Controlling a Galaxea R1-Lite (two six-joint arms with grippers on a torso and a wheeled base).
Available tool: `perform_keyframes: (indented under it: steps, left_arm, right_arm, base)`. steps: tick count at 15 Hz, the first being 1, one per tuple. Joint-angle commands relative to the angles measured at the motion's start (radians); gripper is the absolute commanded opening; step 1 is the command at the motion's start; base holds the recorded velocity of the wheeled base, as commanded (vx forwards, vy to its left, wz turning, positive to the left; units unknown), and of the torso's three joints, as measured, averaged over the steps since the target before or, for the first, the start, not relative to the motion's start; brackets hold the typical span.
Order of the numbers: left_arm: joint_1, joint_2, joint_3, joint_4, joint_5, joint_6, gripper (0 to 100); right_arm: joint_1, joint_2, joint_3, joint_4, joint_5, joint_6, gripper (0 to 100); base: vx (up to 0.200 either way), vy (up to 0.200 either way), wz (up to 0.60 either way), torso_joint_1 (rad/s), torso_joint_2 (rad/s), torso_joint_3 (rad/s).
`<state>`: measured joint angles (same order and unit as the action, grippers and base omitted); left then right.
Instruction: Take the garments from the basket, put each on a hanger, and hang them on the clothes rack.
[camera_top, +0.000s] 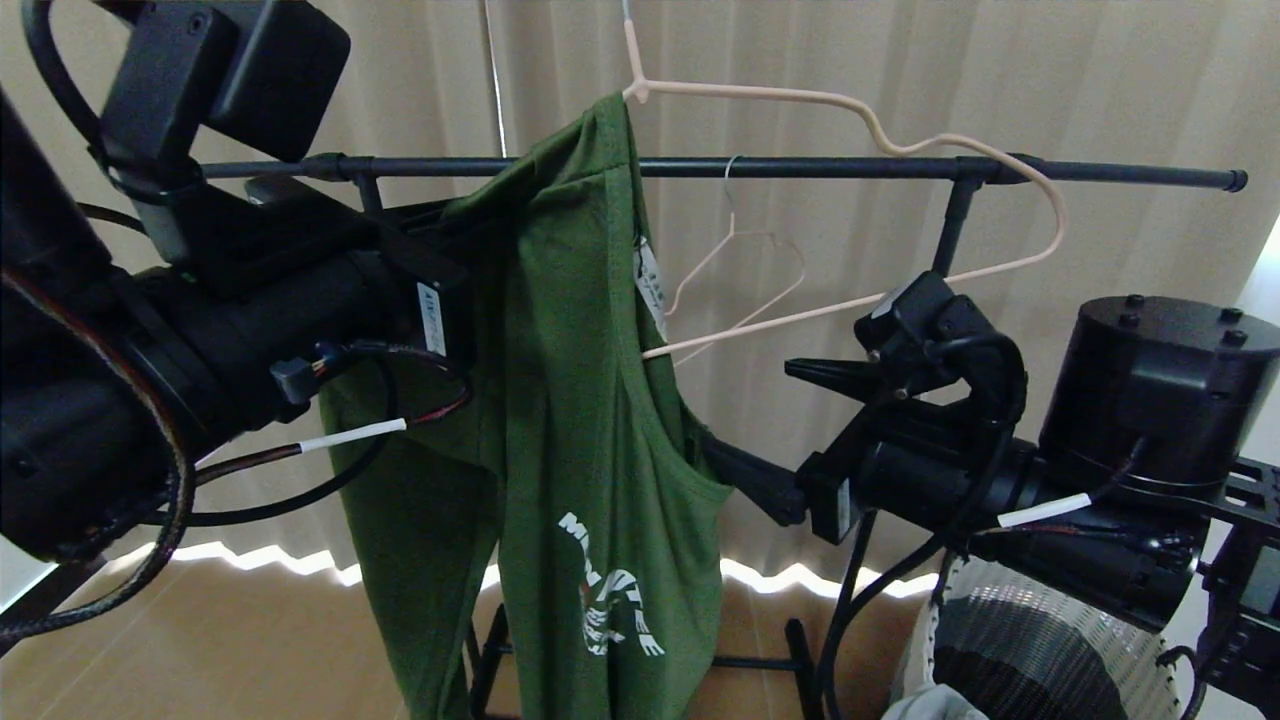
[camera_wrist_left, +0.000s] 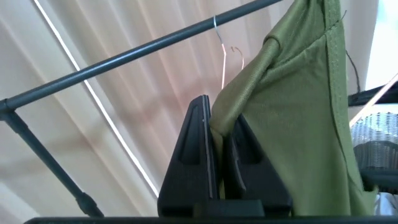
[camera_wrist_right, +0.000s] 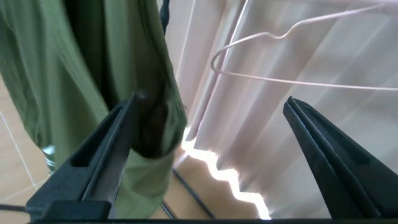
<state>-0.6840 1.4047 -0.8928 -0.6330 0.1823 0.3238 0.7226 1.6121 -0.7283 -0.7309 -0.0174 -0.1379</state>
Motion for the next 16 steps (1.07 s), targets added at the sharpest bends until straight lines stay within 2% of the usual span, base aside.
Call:
perform_keyframes:
  steps: [1,10,14,16]
  left_arm:
    - [-0.005,-0.009,0.002,-0.001,0.0,0.0,0]
    - [-0.009,-0.015,0.0,-0.024,0.0,-0.002,0]
    - [0.001,-0.021,0.0,-0.024,0.005,0.0,0]
    - [0.041,-0.021,0.011,-0.024,0.005,0.018,0]
  right_arm:
    - [0.005,0.029,0.0,0.001,0.001,-0.002,100]
    - [0.006,0.081,0.033,0.002,-0.001,-0.002,100]
    - [-0.048,0.06,0.096,0.011,-0.136,-0.005,100]
    - [-0.112,0.022,0.115,0.019,-0.154,-0.012,100]
  base:
    - [0.0,0.0,0.0,0.0,0.0,0.0]
    - [0.0,0.0,0.0,0.0,0.0,0.0]
    - [0.0,0.0,0.0,0.0,0.0,0.0]
    - [0.0,0.0,0.0,0.0,0.0,0.0]
